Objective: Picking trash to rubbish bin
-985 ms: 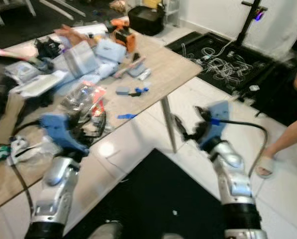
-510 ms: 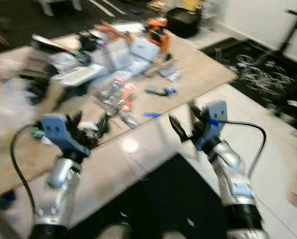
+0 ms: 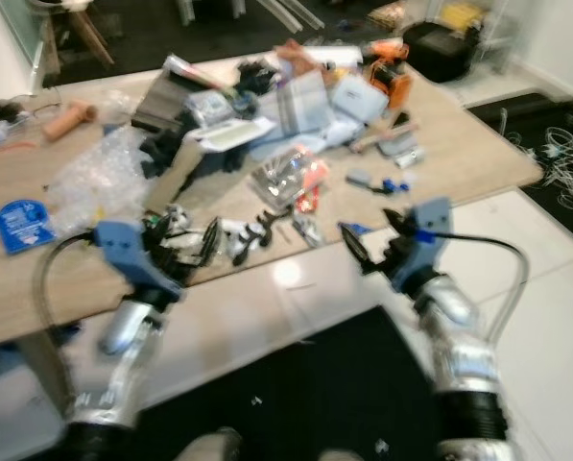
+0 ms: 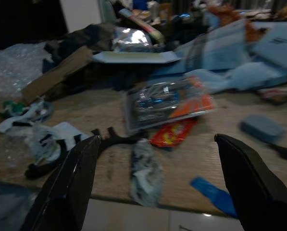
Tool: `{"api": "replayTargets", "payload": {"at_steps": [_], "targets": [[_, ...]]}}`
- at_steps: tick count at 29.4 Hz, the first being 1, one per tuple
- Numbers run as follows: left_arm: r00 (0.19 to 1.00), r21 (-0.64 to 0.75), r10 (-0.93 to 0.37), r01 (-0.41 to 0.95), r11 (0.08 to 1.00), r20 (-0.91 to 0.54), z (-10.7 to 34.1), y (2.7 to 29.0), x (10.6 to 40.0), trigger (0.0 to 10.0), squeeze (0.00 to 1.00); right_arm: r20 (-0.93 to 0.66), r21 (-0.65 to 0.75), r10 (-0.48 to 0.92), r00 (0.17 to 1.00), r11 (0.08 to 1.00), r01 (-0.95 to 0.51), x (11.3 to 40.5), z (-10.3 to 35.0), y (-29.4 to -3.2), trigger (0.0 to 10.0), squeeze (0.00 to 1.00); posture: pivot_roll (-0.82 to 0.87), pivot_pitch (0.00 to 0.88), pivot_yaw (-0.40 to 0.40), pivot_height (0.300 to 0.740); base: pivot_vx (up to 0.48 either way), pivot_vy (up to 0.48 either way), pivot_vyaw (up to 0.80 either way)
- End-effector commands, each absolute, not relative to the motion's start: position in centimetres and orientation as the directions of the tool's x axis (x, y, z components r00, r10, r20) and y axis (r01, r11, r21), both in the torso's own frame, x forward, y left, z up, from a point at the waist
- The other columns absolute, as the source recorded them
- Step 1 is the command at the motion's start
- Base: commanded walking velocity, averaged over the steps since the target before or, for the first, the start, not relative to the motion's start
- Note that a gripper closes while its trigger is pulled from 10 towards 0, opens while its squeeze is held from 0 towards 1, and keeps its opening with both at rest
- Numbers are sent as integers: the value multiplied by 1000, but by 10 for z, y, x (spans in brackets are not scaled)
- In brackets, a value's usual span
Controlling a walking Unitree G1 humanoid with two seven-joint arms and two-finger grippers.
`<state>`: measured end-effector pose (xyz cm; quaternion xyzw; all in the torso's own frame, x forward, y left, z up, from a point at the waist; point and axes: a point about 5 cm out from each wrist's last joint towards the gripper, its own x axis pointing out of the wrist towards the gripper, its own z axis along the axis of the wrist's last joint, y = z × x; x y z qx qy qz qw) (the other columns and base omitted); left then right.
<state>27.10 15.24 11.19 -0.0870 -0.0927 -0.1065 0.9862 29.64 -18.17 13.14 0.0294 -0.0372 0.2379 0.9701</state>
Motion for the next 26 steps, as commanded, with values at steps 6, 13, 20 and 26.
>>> {"api": "replayTargets", "payload": {"at_steps": [6, 13, 20, 26], "targets": [[961, -148, -204, 233, 961, 188, 111, 151, 269, 10000, 0, 78, 28, 461, 884, 886, -464, 297, 132, -182, 10000, 0, -81, 0, -28, 740, 0, 0, 706], [959, -144, -210, 239, 960, 191, 116, 149, 269, 10000, 0, 84, 29, 465, 881, 883, -469, 297, 134, -181, 10000, 0, -81, 0, -28, 740, 0, 0, 698], [949, -122, -253, 278, 953, 190, 117, 146, 268, 10000, 0, 68, 65, 443, 894, 892, -447, 300, 133, -182, 10000, 0, -82, 0, -29, 740, 0, 0, 386], [939, -116, -287, 312, 943, 190, 116, 146, 265, 10000, 0, 39, 63, 427, 903, 901, -429, 302, 131, -183, 10000, 0, -85, 0, -31, 740, 377, 0, 0]]}}
